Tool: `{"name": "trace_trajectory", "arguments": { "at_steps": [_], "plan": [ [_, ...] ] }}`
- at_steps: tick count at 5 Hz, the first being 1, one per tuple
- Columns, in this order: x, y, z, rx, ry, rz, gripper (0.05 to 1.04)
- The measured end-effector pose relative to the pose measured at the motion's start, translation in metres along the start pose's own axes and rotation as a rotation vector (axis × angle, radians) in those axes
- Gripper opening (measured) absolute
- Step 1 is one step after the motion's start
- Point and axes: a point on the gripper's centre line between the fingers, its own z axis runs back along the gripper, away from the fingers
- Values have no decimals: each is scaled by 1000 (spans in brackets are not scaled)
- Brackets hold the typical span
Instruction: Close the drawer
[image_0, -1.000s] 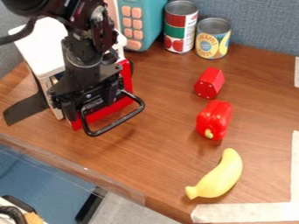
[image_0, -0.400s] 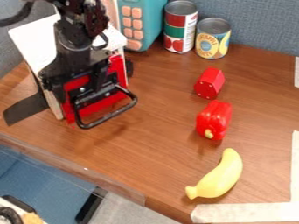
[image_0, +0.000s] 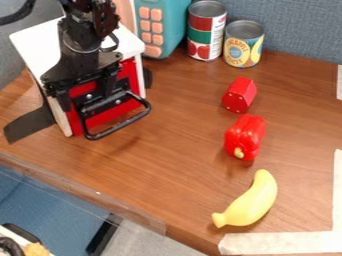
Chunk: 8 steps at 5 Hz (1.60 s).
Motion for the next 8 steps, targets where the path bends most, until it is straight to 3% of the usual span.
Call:
{"name": "trace_trajectory", "arguments": {
  "at_steps": [1, 2, 4, 5, 6, 7, 8],
  "plan": [
    [-4, -1, 0, -10, 15, 0, 1000],
    [-27, -5, 4, -55, 75, -33, 1000],
    [-63, -27, 45, -173, 88, -186, 1000],
    [-87, -33, 58, -191, 171, -347, 1000],
    [-108, -44, 73, -252, 238, -540, 1000],
    [-131, -52, 86, -320, 281, -740, 1000],
    [-151, -57, 95, -359, 274, -928, 1000]
  ]
}}
